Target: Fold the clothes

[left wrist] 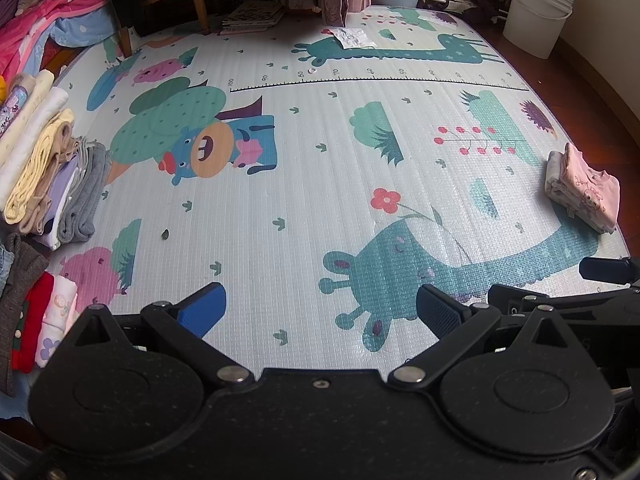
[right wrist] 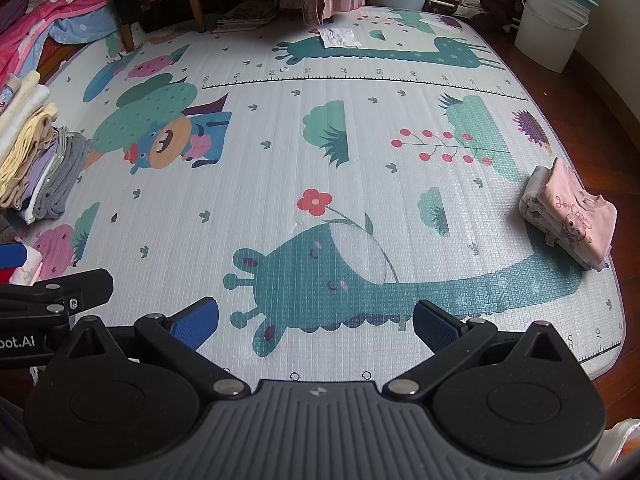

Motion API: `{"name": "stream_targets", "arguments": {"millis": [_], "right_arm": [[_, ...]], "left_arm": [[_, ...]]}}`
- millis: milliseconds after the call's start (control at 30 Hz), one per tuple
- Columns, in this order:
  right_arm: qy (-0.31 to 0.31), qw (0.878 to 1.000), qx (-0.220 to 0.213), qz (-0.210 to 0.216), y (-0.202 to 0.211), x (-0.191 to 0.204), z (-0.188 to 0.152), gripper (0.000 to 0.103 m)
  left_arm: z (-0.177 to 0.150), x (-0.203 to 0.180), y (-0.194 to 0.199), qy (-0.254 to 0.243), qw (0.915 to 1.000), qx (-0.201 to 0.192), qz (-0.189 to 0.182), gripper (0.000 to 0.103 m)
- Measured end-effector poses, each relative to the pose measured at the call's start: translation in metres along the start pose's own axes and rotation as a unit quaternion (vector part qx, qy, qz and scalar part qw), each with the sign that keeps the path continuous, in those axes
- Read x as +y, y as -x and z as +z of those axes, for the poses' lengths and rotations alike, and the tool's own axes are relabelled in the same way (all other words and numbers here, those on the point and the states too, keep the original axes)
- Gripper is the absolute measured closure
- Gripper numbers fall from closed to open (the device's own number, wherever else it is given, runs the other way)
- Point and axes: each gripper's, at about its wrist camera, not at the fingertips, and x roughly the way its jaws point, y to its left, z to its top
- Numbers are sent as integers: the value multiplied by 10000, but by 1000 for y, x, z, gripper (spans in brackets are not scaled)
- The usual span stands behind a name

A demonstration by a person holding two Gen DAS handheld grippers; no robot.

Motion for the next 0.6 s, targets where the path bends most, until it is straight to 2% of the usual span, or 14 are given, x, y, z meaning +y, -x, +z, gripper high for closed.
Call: {"name": "stream_targets", "arguments": {"millis": [600], "right_arm": [[-8,10000,20,1,0,0,0,0]], "left_arm": [[-1,1,1,-6,10000,-1,2,1]]}}
